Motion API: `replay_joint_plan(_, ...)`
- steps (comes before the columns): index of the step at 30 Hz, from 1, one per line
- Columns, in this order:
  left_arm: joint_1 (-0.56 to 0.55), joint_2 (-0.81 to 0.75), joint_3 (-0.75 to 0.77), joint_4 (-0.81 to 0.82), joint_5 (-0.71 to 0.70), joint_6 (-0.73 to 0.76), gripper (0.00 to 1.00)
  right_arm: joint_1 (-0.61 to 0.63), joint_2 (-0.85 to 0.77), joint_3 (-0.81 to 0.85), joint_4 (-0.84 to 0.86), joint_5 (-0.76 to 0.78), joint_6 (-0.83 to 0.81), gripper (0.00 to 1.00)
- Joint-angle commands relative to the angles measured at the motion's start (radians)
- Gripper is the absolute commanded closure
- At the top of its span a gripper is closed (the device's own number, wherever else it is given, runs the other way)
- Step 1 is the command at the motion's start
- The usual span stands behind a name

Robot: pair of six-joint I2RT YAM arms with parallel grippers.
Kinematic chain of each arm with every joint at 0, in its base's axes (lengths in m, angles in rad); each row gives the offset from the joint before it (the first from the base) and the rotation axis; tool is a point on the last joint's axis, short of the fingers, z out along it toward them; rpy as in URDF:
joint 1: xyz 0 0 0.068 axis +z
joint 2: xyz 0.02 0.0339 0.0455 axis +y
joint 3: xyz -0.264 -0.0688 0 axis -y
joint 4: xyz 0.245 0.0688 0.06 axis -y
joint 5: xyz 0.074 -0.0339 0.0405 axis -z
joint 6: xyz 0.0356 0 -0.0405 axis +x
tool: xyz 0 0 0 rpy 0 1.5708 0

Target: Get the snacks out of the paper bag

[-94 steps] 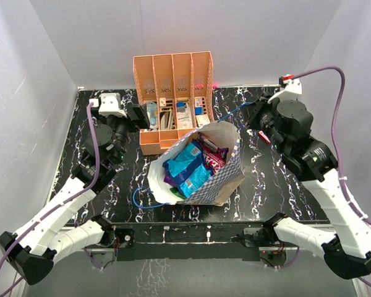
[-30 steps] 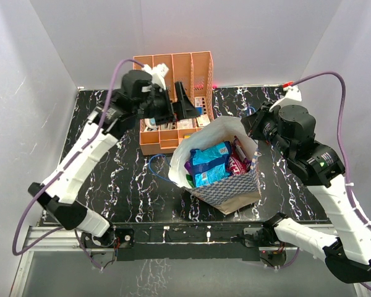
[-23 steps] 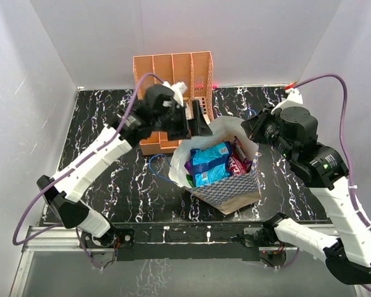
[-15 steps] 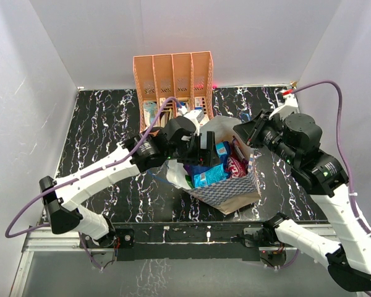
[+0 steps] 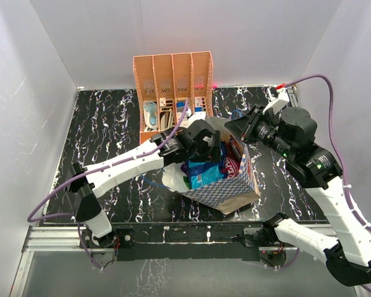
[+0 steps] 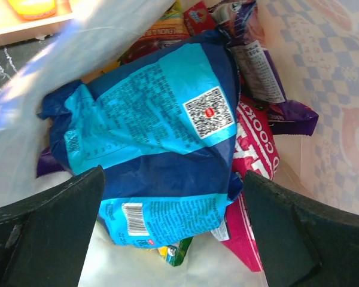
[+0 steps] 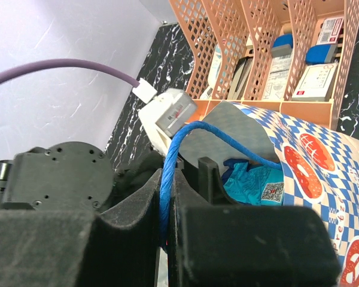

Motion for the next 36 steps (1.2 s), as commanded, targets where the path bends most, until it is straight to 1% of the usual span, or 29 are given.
replay_joint_plan(1, -0.023, 0.032, 0.021, 0.028, -0.038, 0.006, 0.02, 0.001, -0.042, 0.012, 0.066, 0.017, 0.012, 0.92)
replay_joint_plan(5, -0.032, 0.104, 0.058, 0.026, -0.044, 0.012, 0.02, 0.001, -0.038, 0.016, 0.051, 0.005, 0.005, 0.92)
replay_joint_plan(9, -0.038, 0.147, 0.067, 0.014, -0.074, 0.01, 0.08, 0.001, -0.05, 0.006, 0.046, 0.004, -0.002, 0.92)
replay_joint_plan(10, -0.038, 0.154, 0.068, 0.01, -0.078, 0.012, 0.12, 0.001, -0.053, 0.004, 0.042, 0.012, -0.005, 0.92)
replay_joint_plan(14, -0.038, 0.16, 0.086, -0.026, -0.099, 0.014, 0.32, 0.0, -0.064, 0.0, 0.018, 0.036, -0.017, 0.92)
replay_joint_plan(15, -0.038, 0.151, 0.082, -0.028, -0.104, 0.016, 0.39, 0.001, -0.067, -0.001, 0.012, 0.043, -0.019, 0.92)
replay_joint_plan(16, -0.038, 0.139, 0.074, -0.028, -0.111, 0.021, 0.45, 0.001, -0.072, -0.002, 0.006, 0.047, -0.02, 0.92)
replay_joint_plan(19, -0.038, 0.088, 0.036, -0.014, -0.126, 0.03, 0.58, 0.001, -0.09, -0.015, -0.007, 0.068, -0.021, 0.92)
replay_joint_plan(24, -0.037, 0.01, -0.029, 0.036, -0.13, 0.037, 0.87, 0.0, -0.123, -0.025, -0.03, 0.094, -0.021, 0.93)
replay_joint_plan(27, -0.038, -0.011, -0.022, 0.036, -0.13, 0.039, 0.99, 0.0, -0.134, -0.02, -0.045, 0.106, -0.022, 0.92)
replay_joint_plan(36, -0.038, -0.112, -0.016, 0.087, -0.114, 0.084, 1.0, 0.001, -0.163, -0.082, -0.057, 0.085, -0.024, 0.92)
